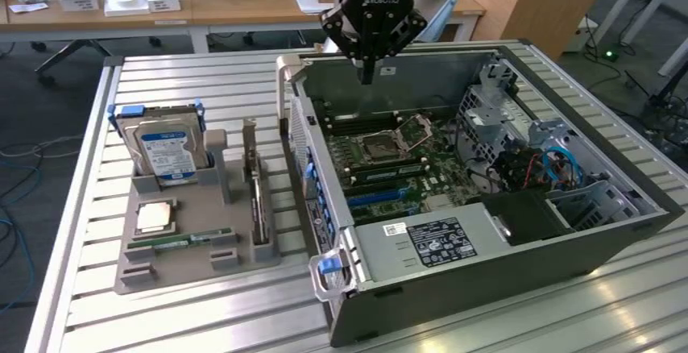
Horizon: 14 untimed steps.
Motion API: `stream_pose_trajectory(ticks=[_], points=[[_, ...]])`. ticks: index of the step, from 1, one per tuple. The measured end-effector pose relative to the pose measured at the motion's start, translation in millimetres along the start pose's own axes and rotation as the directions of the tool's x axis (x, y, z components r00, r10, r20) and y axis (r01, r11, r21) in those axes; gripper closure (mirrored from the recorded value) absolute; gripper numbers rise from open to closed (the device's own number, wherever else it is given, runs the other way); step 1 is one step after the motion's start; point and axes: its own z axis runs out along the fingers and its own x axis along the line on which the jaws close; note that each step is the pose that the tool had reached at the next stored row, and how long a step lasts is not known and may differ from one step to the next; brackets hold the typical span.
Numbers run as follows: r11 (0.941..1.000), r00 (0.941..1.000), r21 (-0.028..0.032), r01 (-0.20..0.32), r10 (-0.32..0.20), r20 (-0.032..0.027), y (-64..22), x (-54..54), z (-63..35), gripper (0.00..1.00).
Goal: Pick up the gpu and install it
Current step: 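Reach for the gpu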
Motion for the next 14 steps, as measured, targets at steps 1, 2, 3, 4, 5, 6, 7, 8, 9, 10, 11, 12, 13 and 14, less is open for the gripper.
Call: stream_pose_trajectory(ticks=[1, 2, 3, 4, 5, 6, 7, 8, 9, 10, 11, 12, 13, 14], points=[[1.0, 1.0, -0.0001, 0.0, 0.0, 0.0, -0.2, 3.0, -0.1, 0.89], [1.0, 1.0, -0.0001, 0.0, 0.0, 0.0001, -0.4, 6.3, -0.1, 0.89], [1.0, 1.0, -0.0001, 0.0, 0.0, 0.0002, -0.7, 9.5, -0.2, 0.89], [1.0, 1.0, -0.0001, 0.0, 0.0, 0.0003, -0.9, 12.5, -0.3, 0.89], [1.0, 1.0, 0.0, 0.0, 0.0, 0.0004, -1.2, 15.6, -0.4, 0.89], [1.0, 1.0, -0.0001, 0.0, 0.0, 0.0005, -1.4, 18.7, -0.4, 0.89], [1.0, 1.0, -0.0001, 0.0, 0.0, 0.0006, -1.6, 21.6, -0.5, 0.89], [1.0, 1.0, -0.0001, -0.001, 0.001, 0.0006, -1.8, 24.6, -0.6, 0.89], [1.0, 1.0, -0.0001, -0.001, 0.001, 0.0006, -2.0, 27.3, -0.6, 0.89], [1.0, 1.0, 0.0, -0.001, 0.001, 0.0006, -2.2, 29.9, -0.7, 0.89], [1.0, 1.0, -0.0001, -0.001, 0.001, 0.0008, -2.4, 32.2, -0.7, 0.89], [1.0, 1.0, -0.0001, -0.001, 0.001, 0.0008, -2.5, 34.4, -0.8, 0.89], [1.0, 1.0, 0.0, -0.001, 0.001, 0.0008, -2.7, 36.6, -0.9, 0.89], [1.0, 1.0, -0.0001, -0.001, 0.001, 0.0009, -2.9, 39.0, -0.9, 0.89]])
